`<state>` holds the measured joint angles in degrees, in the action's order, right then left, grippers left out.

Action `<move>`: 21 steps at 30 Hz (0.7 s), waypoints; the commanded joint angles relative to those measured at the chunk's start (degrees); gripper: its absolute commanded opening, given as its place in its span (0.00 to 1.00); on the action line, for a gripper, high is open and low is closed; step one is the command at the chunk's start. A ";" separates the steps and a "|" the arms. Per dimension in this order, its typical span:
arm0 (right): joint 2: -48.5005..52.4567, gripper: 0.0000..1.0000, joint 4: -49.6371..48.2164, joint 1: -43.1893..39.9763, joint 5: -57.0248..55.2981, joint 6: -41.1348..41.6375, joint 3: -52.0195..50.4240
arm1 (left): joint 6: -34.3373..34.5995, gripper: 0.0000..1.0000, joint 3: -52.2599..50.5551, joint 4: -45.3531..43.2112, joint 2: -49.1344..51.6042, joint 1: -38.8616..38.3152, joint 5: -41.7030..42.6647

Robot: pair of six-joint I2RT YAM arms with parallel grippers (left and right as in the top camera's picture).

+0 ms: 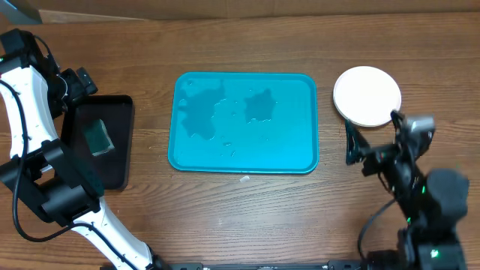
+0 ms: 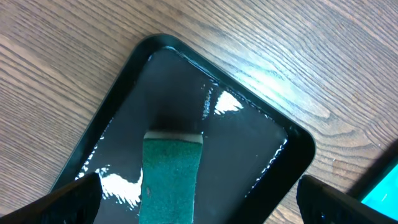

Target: Clean dirty plates on tray and stack at the side

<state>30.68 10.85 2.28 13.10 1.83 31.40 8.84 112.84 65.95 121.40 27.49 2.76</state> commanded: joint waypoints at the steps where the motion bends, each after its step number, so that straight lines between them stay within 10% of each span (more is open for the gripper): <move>1: -6.25 1.00 -4.07 -0.22 -0.15 -0.09 -7.45 | 0.59 1.00 -0.17 -0.02 -0.61 0.24 -0.20; 21: -27.85 1.00 -20.02 -0.22 -2.01 1.60 -29.07 | 0.59 0.99 -0.17 -0.02 -0.61 0.24 -0.20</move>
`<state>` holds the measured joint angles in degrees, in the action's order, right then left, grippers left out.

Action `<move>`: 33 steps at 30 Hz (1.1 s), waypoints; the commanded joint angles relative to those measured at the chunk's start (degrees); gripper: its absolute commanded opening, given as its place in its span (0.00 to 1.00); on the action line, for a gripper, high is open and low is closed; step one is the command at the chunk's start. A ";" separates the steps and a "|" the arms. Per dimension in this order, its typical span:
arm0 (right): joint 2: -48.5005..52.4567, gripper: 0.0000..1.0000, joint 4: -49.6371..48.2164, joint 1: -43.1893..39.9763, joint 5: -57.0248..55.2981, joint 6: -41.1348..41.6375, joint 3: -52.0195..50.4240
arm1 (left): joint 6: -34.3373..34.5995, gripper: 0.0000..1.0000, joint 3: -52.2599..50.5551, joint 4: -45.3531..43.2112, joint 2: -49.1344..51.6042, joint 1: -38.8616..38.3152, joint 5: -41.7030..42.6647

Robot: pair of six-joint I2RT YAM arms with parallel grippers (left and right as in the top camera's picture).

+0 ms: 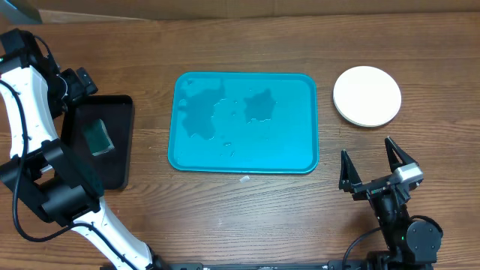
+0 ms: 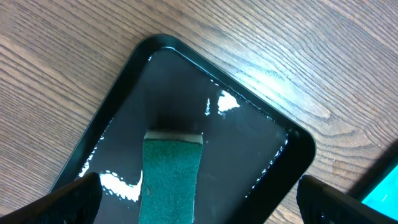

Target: Clean dirty plates on tray and stack at the side

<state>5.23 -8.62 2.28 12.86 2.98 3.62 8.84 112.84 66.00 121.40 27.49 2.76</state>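
Note:
The blue tray (image 1: 247,124) lies mid-table with only wet patches on it. A clean white plate (image 1: 367,96) rests on the wood to its right; how many are stacked there does not show. My right gripper (image 1: 369,166) stands open and empty, nearer the front edge than the plate and apart from it. My left gripper (image 2: 196,190) hangs open over the black tray (image 2: 249,143). A green sponge (image 2: 171,174) lies between its wide-spread fingers (image 2: 74,199), untouched.
The black tray (image 1: 112,161) with the sponge (image 1: 98,137) sits at the table's left side, wet and glinting. A small white speck (image 1: 244,178) lies just in front of the blue tray. The left arm (image 1: 30,97) stretches along the left edge.
My right gripper, which was open right at the plate's near edge, has drawn back toward the front of the table, still open. The left gripper and sponge have not moved.

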 commanded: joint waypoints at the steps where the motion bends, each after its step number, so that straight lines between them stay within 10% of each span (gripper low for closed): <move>1: -3.45 1.00 -0.55 -0.22 -2.38 0.44 -1.81 | 0.59 1.00 -0.17 -0.07 -0.61 0.24 -0.22; 33: -5.07 1.00 13.05 -0.22 -7.69 1.68 -3.17 | 0.59 1.00 -0.17 -0.07 -0.61 0.24 -0.22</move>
